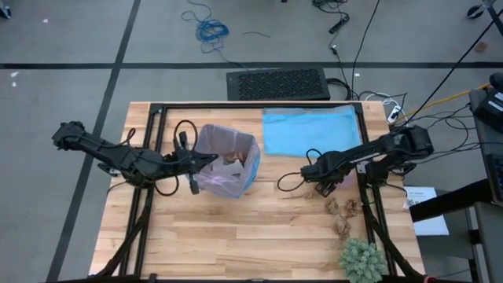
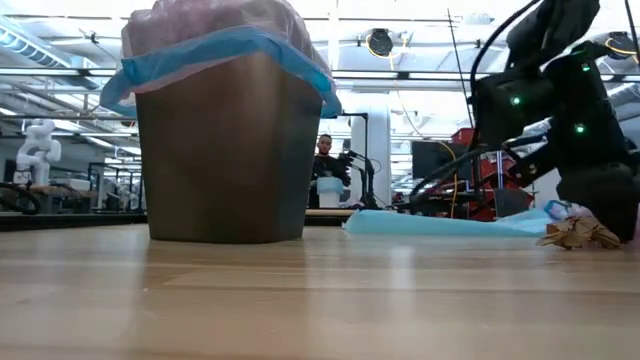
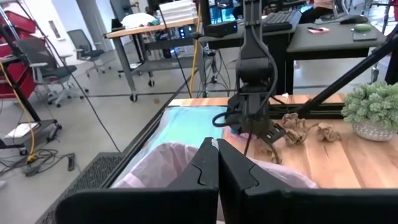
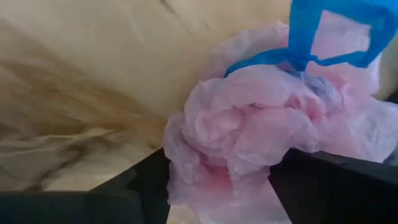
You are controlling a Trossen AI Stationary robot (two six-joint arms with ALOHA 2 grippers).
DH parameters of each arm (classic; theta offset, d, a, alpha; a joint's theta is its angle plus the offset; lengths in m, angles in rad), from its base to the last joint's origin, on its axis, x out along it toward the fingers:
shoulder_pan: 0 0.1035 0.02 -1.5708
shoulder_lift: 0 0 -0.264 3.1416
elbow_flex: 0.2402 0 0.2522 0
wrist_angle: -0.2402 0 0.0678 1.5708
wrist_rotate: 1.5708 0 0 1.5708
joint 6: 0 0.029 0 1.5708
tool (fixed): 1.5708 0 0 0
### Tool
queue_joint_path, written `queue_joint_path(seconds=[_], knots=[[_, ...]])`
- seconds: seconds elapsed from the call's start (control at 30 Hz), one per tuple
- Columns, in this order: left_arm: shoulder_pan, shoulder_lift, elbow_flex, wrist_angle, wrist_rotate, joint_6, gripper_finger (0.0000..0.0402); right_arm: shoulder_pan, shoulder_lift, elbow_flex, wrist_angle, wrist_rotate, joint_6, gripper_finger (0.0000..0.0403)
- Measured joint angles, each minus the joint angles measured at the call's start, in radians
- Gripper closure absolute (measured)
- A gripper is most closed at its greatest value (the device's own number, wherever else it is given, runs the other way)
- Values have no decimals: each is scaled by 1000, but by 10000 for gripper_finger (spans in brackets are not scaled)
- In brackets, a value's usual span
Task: Place trash/remove bag and relplace
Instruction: Put the pink trash bag into the trash bin
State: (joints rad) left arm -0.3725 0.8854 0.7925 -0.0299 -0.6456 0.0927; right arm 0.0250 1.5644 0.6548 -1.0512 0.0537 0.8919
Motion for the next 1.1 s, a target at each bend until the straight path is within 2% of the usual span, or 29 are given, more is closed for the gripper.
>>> queue_joint_path(seconds=[0.1,0.17,0.33,0.37,0.6,0.93,1.1], knots=[[0,0,0,-2,1,-1,402,-4,16,-4,-23,21,10,201],[0,0,0,-2,1,-5,402,-3,8,0,-14,20,7,233],[-1,0,0,0,4,-6,402,16,-18,28,34,94,-15,373],[-1,0,0,1,5,-6,402,27,-21,38,41,116,-17,386],[-1,0,0,41,6,-8,402,69,-46,196,-27,172,-55,400],[-2,0,0,76,6,1,402,171,-124,621,-312,387,-70,402],[-2,0,0,77,6,16,402,218,-157,820,-242,494,-177,403]])
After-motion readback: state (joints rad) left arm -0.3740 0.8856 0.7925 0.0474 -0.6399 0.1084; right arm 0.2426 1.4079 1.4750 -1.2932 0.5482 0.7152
